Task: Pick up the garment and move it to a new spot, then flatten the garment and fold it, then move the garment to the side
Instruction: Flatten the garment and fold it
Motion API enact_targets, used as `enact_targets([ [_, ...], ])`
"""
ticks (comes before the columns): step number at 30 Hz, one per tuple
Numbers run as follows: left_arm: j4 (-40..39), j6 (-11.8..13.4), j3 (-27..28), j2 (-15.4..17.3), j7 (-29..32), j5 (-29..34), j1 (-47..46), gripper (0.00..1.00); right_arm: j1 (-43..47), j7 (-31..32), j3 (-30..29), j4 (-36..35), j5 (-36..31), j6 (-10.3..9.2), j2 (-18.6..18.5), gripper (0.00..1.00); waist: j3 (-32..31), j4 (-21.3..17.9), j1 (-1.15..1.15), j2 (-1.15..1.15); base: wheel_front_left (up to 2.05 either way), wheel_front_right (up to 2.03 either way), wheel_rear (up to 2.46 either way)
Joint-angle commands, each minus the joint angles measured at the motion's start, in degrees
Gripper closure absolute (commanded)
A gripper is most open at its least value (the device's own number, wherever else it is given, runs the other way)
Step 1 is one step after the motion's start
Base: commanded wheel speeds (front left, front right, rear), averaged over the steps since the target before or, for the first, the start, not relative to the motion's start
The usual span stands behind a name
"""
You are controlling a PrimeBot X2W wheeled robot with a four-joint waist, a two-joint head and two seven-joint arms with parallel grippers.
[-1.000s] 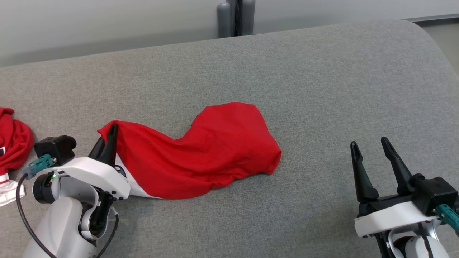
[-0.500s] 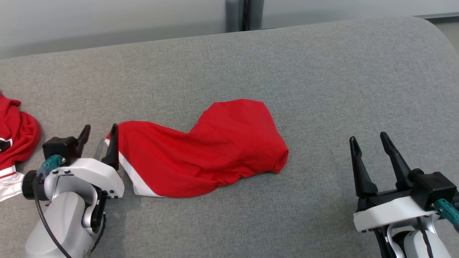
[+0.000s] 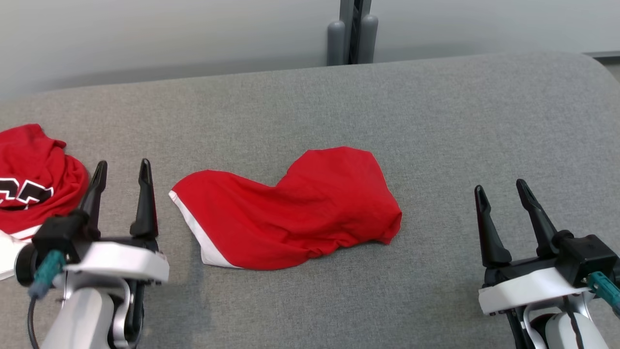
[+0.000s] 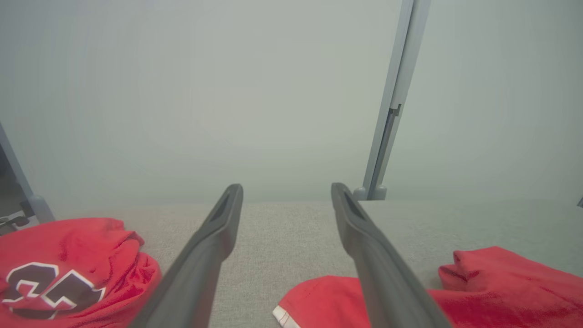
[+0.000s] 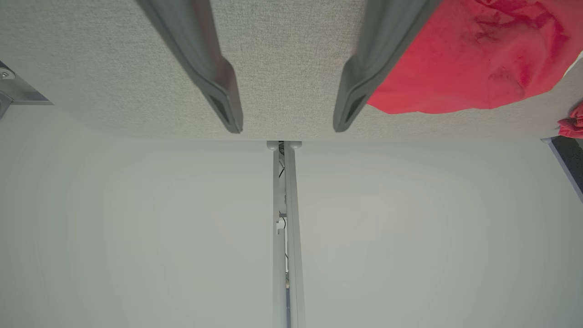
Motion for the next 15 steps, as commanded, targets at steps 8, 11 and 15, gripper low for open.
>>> enact_targets([
  [8, -14.4, 4.4, -1.1, 1.0, 0.4, 4.7, 11.9, 0.0, 2.7, 0.2, 0.3, 0.7, -0.7, 0.01, -0.1, 0.0, -3.8, 0.5, 0.0, 0.0, 0.0, 0.0, 0.0],
  [11, -16.7, 5.7, -1.8, 1.4, 1.5, 5.5, 14.4, 0.0, 3.8, 0.5, 0.3, 0.4, -0.9, 0.01, -0.1, 0.0, -4.8, 0.6, 0.0, 0.0, 0.0, 0.0, 0.0],
  [15, -18.2, 6.7, -2.5, 1.4, 3.0, 5.8, 16.3, 0.0, 5.1, 1.2, 0.2, -0.3, -1.3, 0.01, -0.1, 0.0, -5.6, 1.0, 0.0, 0.0, 0.0, 0.0, 0.0],
])
